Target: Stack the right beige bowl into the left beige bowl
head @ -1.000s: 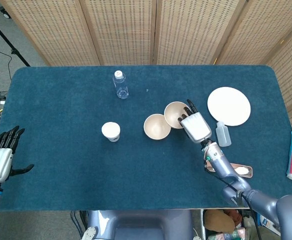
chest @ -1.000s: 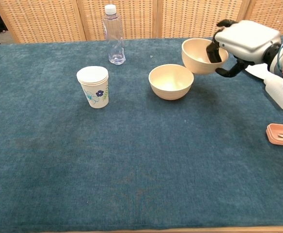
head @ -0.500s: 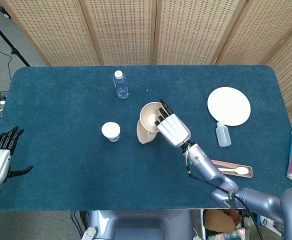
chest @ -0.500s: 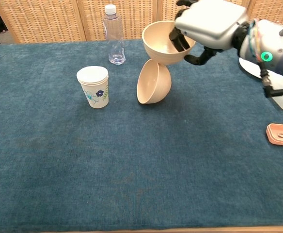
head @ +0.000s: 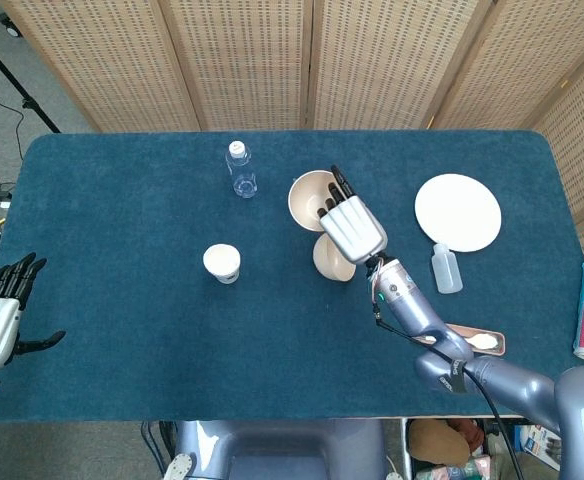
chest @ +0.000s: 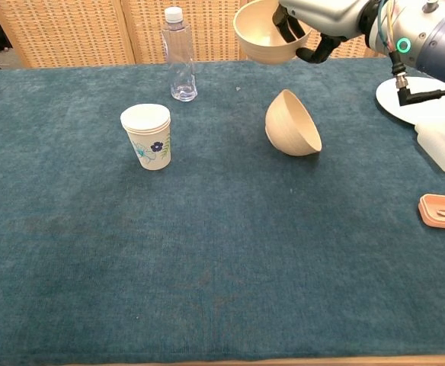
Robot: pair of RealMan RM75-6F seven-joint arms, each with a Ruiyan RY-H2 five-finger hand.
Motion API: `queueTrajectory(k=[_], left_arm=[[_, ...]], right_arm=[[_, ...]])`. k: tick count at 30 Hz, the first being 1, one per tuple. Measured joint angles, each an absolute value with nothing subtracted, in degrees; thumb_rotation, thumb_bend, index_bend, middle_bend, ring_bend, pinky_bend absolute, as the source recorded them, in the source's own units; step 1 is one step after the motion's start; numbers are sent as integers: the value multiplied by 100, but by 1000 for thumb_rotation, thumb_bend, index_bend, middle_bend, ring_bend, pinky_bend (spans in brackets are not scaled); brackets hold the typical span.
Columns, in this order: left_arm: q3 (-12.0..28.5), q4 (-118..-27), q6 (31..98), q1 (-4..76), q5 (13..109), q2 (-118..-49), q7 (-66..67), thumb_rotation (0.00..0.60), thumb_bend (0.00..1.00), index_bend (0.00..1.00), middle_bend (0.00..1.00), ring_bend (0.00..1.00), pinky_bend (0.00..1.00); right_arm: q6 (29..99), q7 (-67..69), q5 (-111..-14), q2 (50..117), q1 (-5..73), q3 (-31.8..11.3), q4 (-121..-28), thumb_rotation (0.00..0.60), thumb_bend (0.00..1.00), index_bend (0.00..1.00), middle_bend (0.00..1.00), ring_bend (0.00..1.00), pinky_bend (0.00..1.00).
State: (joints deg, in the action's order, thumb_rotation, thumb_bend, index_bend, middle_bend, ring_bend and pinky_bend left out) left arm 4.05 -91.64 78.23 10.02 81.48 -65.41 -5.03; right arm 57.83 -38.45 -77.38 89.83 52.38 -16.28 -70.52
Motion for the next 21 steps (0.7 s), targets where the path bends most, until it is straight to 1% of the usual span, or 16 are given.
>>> queueTrajectory(k=[13,21], left_arm=[[391,-9177,7841,989,8158,-6536,-503,600,0,0,0,0,0],[385,-9172,7829,997,8165,-6539,-501,600,0,0,0,0,0]], right_arm=[[5810,-4247,-7781,8925,5164,-1252,-7628,600,469,673,548,243,0],[5882,-4316,-7844,9038,5072,-1046,-7654,600,469,673,548,247,0]])
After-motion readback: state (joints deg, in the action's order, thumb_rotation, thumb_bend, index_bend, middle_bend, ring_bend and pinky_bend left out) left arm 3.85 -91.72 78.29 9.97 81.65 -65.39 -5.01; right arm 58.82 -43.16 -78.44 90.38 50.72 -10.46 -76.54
